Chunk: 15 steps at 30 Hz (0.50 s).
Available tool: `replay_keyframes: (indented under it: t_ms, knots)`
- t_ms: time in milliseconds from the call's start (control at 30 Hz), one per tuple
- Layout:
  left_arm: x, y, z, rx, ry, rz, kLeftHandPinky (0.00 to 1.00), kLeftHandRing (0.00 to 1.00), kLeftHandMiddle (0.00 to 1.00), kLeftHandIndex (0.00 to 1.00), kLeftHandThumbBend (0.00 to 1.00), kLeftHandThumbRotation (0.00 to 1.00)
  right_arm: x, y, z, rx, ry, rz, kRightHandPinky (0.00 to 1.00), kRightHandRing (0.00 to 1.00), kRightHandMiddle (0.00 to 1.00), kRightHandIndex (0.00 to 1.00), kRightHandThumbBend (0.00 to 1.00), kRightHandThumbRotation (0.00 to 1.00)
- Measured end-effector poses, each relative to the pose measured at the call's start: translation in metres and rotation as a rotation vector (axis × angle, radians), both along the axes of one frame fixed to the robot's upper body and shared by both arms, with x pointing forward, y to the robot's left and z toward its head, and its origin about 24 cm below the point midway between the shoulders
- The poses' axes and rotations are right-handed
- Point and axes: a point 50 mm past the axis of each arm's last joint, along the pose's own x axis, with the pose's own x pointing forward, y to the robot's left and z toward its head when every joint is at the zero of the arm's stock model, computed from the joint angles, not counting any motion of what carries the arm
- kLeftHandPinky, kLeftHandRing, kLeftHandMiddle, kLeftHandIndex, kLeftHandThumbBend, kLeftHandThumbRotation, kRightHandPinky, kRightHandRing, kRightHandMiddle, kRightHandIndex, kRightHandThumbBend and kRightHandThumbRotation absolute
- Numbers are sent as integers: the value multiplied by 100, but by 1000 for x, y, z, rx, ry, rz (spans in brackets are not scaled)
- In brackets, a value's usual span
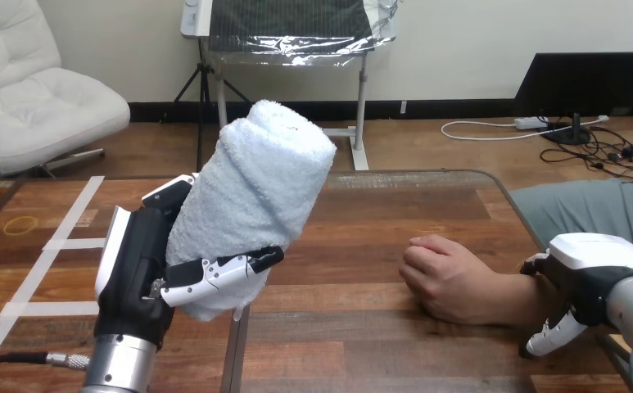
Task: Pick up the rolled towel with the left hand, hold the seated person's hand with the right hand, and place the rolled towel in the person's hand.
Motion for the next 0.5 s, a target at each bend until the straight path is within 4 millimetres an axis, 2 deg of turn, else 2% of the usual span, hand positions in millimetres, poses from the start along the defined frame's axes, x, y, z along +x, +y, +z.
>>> replay_keyframes:
  t_ms: [500]
  knots:
    - [0, -1, 0, -7, 0, 7, 41, 42, 46, 52, 65, 2, 9, 4, -11, -76, 44, 47, 100, 96, 94, 89, 62, 38]
